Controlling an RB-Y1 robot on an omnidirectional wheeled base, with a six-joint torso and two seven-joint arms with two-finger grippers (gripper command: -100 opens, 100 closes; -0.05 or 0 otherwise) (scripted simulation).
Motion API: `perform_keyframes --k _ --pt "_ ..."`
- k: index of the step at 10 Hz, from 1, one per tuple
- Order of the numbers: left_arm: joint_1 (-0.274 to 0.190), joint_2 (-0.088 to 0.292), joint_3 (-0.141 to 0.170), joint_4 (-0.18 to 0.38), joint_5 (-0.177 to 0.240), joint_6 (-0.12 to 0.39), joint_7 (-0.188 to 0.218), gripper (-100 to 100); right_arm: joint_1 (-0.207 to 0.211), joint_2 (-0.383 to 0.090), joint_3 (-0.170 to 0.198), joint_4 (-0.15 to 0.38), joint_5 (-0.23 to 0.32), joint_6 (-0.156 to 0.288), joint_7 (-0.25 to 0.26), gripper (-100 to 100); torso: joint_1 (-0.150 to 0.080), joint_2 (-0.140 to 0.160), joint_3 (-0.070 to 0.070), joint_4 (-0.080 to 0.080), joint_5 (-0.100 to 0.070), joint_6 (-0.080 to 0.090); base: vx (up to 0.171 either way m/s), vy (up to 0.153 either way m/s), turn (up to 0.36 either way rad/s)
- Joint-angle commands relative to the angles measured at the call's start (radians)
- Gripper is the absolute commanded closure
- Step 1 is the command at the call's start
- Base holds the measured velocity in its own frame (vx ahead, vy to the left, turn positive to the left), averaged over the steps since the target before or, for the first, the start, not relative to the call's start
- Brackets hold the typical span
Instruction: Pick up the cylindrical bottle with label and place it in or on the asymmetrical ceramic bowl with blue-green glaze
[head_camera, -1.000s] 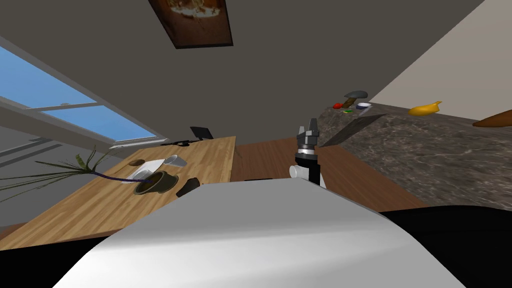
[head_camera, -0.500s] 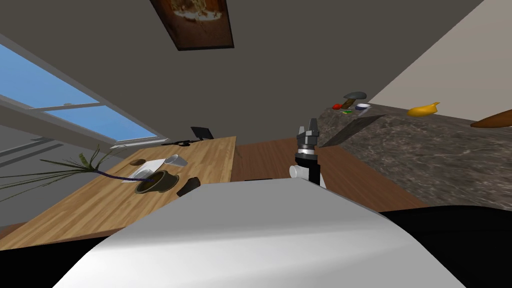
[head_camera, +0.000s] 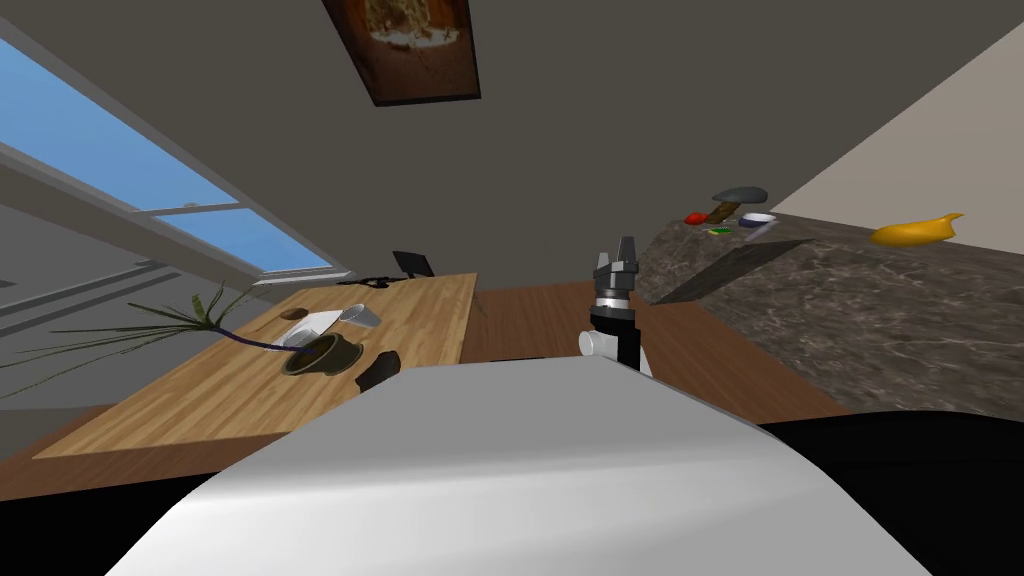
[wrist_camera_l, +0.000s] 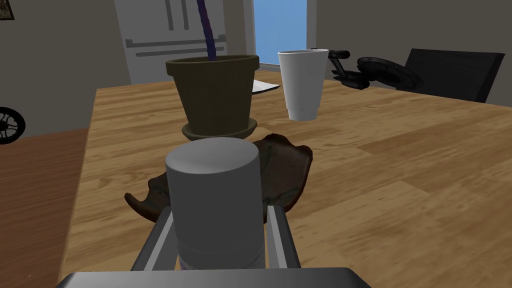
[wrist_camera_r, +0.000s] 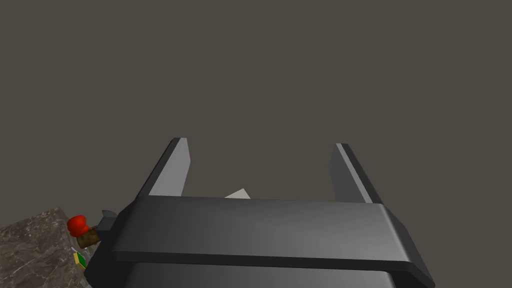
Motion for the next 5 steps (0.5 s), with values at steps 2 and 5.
perform_keyframes --k 2,5 --pt "0.001 0.0 0.0 0.002 -0.002 0.0 0.004 0 0.0 0.0 0.0 0.0 0.0 0.0 0.0 0 0.002 0.002 0.001 0.0 0.0 0.001 0.014 -0.024 0.016" --pt "-0.018 0.07 0.005 -0.014 -0.002 0.041 0.003 100 0.0 0.0 0.0 0.0 0.0 0.0 0.0 0 0.005 0.004 0.002 0.001 0.0 0.001 -0.01 -0.018 -0.005"
